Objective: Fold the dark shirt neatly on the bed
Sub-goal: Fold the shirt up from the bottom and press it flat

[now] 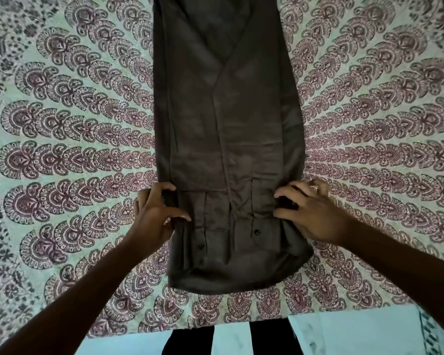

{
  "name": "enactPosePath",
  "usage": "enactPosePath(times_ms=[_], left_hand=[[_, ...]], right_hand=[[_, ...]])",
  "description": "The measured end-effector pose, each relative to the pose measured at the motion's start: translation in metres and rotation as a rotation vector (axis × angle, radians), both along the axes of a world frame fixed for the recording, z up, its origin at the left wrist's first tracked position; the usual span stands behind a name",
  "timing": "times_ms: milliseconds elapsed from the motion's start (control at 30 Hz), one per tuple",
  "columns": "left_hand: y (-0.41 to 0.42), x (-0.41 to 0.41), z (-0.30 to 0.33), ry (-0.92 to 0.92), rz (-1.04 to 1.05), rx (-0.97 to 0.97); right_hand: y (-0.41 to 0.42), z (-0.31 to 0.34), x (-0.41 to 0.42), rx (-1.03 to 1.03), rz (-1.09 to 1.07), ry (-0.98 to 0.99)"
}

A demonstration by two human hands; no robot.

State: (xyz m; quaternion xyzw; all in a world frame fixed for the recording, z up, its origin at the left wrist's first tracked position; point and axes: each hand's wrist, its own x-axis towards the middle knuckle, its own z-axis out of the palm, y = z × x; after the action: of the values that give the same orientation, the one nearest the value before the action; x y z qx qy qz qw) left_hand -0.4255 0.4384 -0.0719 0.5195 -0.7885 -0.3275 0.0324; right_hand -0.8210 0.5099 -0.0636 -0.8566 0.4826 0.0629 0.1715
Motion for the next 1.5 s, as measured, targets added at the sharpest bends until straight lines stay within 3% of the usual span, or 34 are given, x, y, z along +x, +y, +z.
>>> enactPosePath(times_ms=[167, 233, 333, 400, 533, 633, 733, 900, 967, 1100, 1367, 1433, 1500], left_hand=[[-0.023, -0.011, 0.022, 0.038, 0.106, 0.029], [-0.041, -0.017, 0.032, 0.128, 0.138, 0.042], [-0.076, -0.032, 0.051, 0.517, 0.197, 0.135], [-0.102, -0.048, 0.063, 0.652, 0.368, 0.237], [-0.155, -0.067, 0.03, 0.436, 0.809, 0.385], [-0.18, -0.079, 0.009, 0.164, 0.937, 0.357], [-0.188, -0.086, 0.007, 0.09, 0.972, 0.336], [-0.18, -0.082, 0.003, 0.138, 1.004, 0.272], [-0.178, -0.083, 0.005, 0.113, 0.977, 0.212], [-0.172, -0.09, 0.005, 0.023, 0.914, 0.087], [-0.152, -0.103, 0.019, -0.111, 0.911, 0.076], [-0.149, -0.106, 0.02, -0.239, 0.885, -0.024], [-0.15, -0.111, 0.019, -0.309, 0.702, -0.253]], right_hand=[[-0.018, 0.008, 0.005, 0.186, -0.159, -0.104], [-0.033, 0.022, 0.005, 0.338, -0.331, -0.366], [-0.068, 0.044, -0.006, 0.565, -0.562, -0.783], [-0.1, 0.054, -0.015, 0.554, -0.708, -0.951], [-0.166, 0.038, -0.021, 0.568, -1.16, -1.197], [-0.202, 0.01, -0.013, 0.568, -1.424, -1.102], [-0.22, 0.003, -0.009, 0.45, -1.544, -0.893], [-0.212, -0.011, -0.006, 0.217, -1.327, -0.804], [-0.213, -0.017, -0.007, 0.145, -1.342, -0.776], [-0.213, -0.021, -0.002, -0.036, -1.279, -0.569], [-0.202, -0.014, 0.014, -0.055, -1.382, -0.464], [-0.199, -0.009, 0.019, -0.13, -1.414, -0.401], [-0.198, -0.003, 0.027, -0.377, -1.307, -0.271]])
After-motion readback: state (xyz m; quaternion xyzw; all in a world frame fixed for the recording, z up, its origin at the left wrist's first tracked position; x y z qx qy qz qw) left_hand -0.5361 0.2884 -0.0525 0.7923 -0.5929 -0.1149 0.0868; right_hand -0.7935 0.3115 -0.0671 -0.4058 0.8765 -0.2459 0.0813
